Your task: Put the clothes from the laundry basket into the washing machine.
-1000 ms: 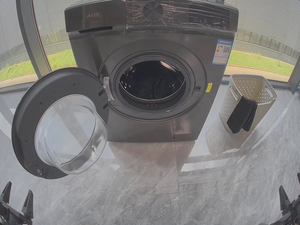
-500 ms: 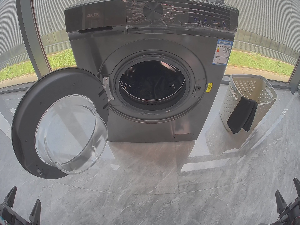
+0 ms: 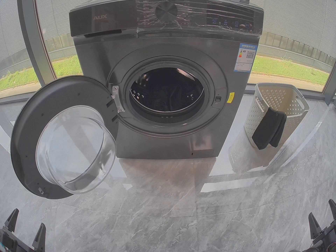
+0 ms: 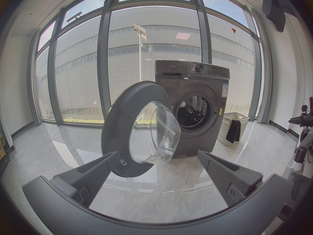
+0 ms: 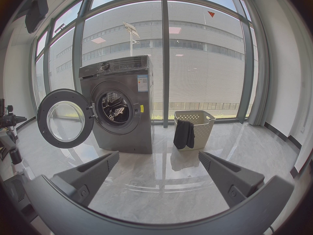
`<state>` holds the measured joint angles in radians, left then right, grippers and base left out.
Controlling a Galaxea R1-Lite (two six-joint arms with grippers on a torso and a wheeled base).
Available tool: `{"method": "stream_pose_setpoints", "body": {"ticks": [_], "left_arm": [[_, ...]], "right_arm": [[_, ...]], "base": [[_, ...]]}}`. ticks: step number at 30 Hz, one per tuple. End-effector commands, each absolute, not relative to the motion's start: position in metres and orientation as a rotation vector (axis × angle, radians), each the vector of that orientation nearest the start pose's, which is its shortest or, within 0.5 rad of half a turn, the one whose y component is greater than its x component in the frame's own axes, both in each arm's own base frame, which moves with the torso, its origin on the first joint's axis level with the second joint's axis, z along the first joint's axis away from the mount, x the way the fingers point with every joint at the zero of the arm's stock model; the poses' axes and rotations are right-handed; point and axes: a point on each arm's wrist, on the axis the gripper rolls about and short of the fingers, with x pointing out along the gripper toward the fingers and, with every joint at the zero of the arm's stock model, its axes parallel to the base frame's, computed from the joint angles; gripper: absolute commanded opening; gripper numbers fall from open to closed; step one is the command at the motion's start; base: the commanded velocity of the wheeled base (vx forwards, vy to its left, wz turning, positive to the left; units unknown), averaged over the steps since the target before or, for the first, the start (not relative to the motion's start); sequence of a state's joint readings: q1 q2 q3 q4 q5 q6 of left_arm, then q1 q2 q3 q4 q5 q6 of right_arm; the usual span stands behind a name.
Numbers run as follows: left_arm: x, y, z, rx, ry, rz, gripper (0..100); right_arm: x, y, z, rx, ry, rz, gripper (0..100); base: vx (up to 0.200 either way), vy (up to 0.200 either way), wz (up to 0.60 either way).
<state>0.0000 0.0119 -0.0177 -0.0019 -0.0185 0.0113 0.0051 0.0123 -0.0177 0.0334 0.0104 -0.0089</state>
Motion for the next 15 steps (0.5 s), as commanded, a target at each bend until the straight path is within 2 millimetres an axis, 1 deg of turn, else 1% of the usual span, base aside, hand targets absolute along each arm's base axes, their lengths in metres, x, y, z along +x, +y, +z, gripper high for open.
{"method": "stream_pose_setpoints", "body": {"ticks": [1,15], "left_arm": [[-0.0229,-0.0003,0.0761,0.009,-0.003,-0.015,100],[-0.023,-0.0004,0.0765,0.012,-0.005,-0.014,100]], "right_arm": [[-0.0238,0.0001,0.0754,-0.009,0.021,0.017,100],[-0.0238,0.0001,0.0754,-0.009,0.021,0.015,100]], "base": [[0.0,-0.2,0.0],[0.0,-0.2,0.0]]}}
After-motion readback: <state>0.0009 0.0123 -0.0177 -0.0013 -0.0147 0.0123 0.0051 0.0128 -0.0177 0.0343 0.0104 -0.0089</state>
